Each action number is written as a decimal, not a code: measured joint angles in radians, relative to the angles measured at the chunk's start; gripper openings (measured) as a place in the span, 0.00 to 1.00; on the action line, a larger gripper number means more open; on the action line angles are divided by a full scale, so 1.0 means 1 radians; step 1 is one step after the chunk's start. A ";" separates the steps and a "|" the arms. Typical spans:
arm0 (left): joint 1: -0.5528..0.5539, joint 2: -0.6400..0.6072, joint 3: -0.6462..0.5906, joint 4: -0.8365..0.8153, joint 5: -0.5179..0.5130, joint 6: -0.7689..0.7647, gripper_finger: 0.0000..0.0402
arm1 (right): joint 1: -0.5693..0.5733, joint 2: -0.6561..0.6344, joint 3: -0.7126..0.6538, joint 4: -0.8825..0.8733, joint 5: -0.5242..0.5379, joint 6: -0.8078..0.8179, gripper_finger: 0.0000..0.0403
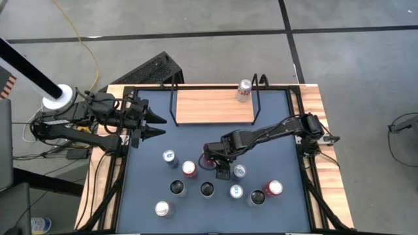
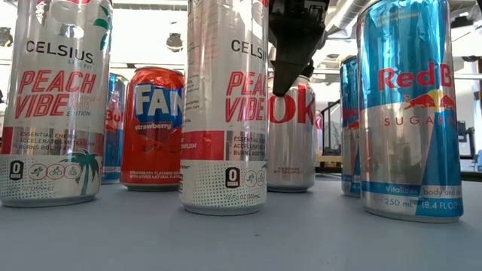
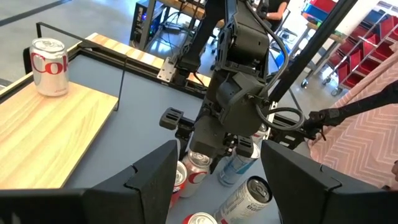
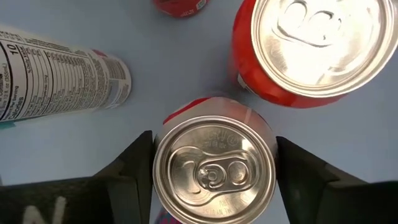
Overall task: Place canned beverage on shelf
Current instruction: Put the top silver soda can on the shelf aligned with the other silver soda can
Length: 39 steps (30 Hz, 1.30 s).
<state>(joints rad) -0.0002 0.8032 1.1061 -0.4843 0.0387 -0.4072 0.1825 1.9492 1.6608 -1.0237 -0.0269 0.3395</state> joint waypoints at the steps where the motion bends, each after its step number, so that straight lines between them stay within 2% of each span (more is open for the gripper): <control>1: 0.000 0.000 0.000 0.000 0.000 0.000 0.55 | 0.000 -0.003 0.000 -0.002 0.000 0.000 0.58; 13: 0.000 0.000 0.000 -0.001 0.003 0.000 0.55 | -0.019 -0.005 0.107 -0.166 0.030 -0.024 0.58; 23: 0.000 0.000 0.000 -0.006 0.004 0.000 0.55 | -0.100 -0.021 0.195 -0.237 0.030 -0.111 0.58; 30: 0.000 0.000 0.000 -0.007 0.006 0.000 0.55 | -0.219 -0.138 0.197 -0.276 0.025 -0.163 0.58; 39: 0.000 0.000 0.000 -0.019 0.001 0.000 0.55 | -0.442 -0.233 0.197 -0.291 0.025 -0.247 0.58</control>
<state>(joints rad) -0.0002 0.8028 1.1061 -0.5030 0.0399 -0.4068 -0.2595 1.7161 1.8578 -1.3145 -0.0021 0.0921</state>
